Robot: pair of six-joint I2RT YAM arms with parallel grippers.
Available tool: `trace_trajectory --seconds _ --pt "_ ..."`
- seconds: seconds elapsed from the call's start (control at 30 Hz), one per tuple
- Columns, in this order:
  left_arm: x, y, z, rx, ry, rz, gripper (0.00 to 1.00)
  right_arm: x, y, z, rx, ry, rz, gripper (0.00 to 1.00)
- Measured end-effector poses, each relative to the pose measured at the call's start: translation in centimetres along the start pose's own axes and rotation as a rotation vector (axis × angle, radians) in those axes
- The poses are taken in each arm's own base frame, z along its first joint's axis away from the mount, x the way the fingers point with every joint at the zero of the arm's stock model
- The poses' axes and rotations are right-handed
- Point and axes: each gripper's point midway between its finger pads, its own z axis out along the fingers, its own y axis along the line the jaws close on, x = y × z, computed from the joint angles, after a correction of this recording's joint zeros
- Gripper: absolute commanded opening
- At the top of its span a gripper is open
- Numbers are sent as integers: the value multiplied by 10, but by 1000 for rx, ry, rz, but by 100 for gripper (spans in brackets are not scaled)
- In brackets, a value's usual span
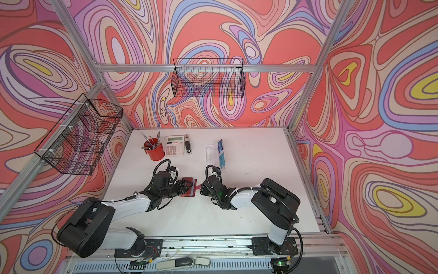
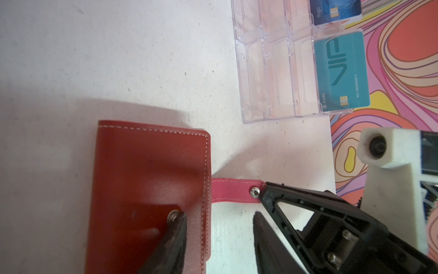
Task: Insert credit cards into a card holder
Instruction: Close the button on the card holder.
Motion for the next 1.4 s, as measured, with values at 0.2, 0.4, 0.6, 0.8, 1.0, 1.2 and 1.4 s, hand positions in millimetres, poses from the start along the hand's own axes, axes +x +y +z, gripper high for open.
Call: trace_trajectory --seconds 0.2,0.4,0.6,0.8,1.0,1.2,1.4 --pt "0 0 0 0 0 0 48 6 -11 6 29 16 -8 7" --pt "0 0 0 0 1 0 48 6 -10 6 30 17 -18 0" --pt "0 -4 -8 -1 -1 2 53 5 -8 7 26 17 -31 0" --pt "-21 -21 -42 -43 -95 56 57 5 -6 7 18 24 -61 0" --pt "-31 -5 -64 -163 -167 68 54 3 2 3 -10 23 -79 0" --pt "-37 38 -66 -304 -184 -5 42 3 7 3 -30 28 -86 0" --pt "-20 73 -50 -415 -95 -43 37 2 12 3 -43 30 -94 0"
